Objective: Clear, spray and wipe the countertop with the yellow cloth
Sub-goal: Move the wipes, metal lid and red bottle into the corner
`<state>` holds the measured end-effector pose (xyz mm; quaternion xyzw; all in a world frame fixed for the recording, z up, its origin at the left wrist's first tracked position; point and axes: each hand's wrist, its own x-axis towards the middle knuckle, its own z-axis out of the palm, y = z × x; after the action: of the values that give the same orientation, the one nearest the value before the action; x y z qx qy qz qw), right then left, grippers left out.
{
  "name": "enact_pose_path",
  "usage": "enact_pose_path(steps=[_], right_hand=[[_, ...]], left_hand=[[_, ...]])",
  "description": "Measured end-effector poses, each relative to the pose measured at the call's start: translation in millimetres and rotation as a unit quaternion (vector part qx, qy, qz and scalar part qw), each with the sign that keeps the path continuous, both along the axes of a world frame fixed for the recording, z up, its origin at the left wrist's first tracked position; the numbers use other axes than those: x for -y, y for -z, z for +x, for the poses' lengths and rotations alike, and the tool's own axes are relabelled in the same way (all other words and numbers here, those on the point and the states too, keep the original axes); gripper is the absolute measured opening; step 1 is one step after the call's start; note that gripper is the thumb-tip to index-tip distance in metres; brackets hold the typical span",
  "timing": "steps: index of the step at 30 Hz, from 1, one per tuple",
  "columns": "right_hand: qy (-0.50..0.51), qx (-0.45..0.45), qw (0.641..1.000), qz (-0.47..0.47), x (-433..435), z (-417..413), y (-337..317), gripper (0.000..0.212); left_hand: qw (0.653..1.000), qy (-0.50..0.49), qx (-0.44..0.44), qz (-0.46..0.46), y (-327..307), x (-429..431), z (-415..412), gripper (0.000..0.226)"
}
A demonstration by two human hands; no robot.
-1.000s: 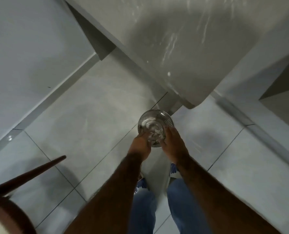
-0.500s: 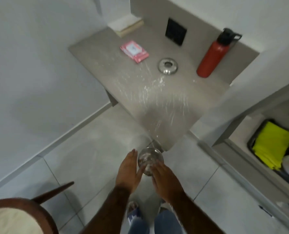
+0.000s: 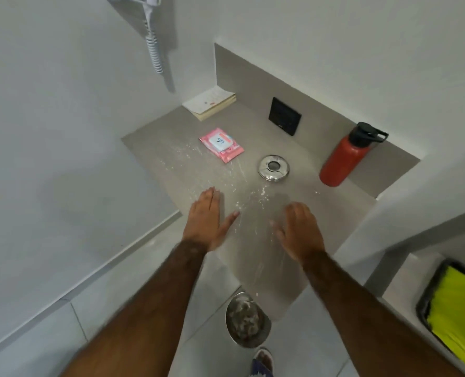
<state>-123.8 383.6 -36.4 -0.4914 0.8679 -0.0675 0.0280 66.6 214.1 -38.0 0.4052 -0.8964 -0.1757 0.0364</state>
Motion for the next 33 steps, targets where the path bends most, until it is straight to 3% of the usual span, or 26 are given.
enact_pose_path(steps=[3,6,13,19,25,33], right_hand=[[0.061,0.039,0.996,0.048,36,-40,26,0.075],[0.101,0.058,0.993,0.024,63,-60,49,0.086],[0.138,0.013,0.99,-0.018,76,-58,62,0.091],[0.15,0.015,0.988,0.017,78,-58,56,0.091],[0.153,-0.005,0.987,0.041,81,-60,61,0.095],[0.157,-0.002,0.986,0.05,84,-60,61,0.093]], left_hand=[[0.999,0.008,0.036,-0.026,20,37,-41,0.093],[0.998,0.003,0.057,-0.035,41,65,-68,0.09],[0.992,0.003,0.102,-0.08,67,72,-71,0.084],[0.997,-0.044,-0.014,-0.069,45,122,-92,0.097],[0.997,-0.063,0.033,-0.004,31,211,-138,0.131],[0.993,-0.092,-0.062,0.032,30,226,-148,0.12]])
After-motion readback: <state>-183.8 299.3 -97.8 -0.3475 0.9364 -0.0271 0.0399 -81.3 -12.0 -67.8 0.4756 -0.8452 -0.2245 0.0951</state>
